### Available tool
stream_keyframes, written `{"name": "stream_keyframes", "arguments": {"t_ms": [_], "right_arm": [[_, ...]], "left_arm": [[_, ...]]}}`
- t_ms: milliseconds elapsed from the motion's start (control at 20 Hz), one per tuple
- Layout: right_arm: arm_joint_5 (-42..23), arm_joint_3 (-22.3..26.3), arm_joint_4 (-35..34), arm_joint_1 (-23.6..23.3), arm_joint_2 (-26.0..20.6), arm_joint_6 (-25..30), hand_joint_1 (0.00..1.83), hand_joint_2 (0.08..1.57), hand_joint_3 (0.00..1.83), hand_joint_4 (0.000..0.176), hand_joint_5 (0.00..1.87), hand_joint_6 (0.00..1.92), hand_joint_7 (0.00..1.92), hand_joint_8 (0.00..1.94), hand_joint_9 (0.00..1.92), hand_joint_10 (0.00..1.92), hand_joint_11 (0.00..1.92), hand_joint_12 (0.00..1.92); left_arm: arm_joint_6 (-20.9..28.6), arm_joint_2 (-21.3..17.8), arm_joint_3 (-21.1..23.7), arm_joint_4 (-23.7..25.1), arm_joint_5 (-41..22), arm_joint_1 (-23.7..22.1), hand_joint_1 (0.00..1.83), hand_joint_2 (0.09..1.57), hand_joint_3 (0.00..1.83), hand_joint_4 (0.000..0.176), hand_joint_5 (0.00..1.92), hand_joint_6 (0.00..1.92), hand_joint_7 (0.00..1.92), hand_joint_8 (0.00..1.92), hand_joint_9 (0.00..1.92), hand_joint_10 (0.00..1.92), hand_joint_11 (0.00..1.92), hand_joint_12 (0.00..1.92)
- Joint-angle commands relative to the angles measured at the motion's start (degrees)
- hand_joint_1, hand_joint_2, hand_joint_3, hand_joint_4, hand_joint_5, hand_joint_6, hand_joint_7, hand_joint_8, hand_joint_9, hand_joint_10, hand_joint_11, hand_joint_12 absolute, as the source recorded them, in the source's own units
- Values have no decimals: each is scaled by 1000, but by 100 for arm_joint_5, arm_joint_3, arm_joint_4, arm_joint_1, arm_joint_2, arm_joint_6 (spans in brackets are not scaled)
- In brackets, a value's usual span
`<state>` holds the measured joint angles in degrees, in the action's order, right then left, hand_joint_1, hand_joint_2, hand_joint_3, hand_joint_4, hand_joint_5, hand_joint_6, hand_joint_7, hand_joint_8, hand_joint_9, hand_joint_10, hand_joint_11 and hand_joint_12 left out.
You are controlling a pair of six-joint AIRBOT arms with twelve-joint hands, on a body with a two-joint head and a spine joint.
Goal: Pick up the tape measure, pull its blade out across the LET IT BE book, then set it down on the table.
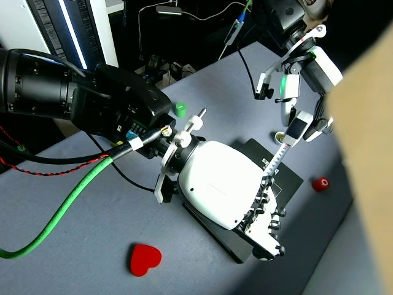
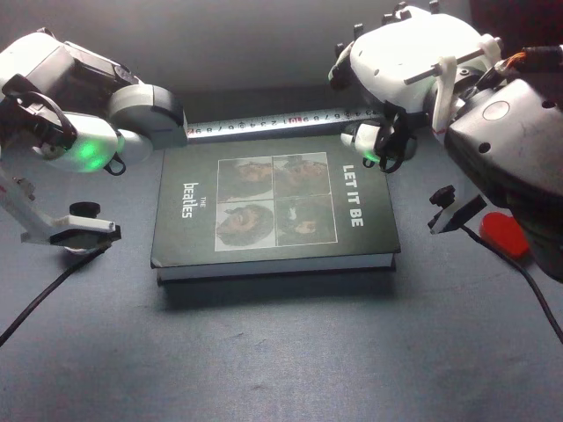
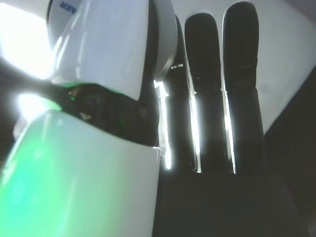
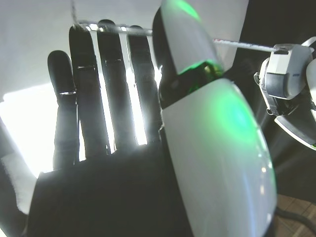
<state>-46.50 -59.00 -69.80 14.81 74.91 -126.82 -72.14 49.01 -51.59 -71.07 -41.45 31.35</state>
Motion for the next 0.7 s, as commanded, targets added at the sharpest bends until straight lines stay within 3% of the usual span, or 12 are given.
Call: {"name": "stream_keyframes", "arguments": {"t_ms": [0,650], "right_arm": [[-343,9,432,-90,-41,30,979,1133,0,0,690,0,775,2,682,125,190,1221],[-324,8,416,-143,-47,48,990,1133,0,0,701,2,811,7,724,103,226,1219]], "left_arm": [[83,-61,-20,300,-437,-60,1384,1079,1,0,1072,695,1067,885,918,1191,839,1081],[80,-63,-33,289,-341,-50,1384,1079,0,0,1065,699,1079,880,914,1185,832,1076]]}}
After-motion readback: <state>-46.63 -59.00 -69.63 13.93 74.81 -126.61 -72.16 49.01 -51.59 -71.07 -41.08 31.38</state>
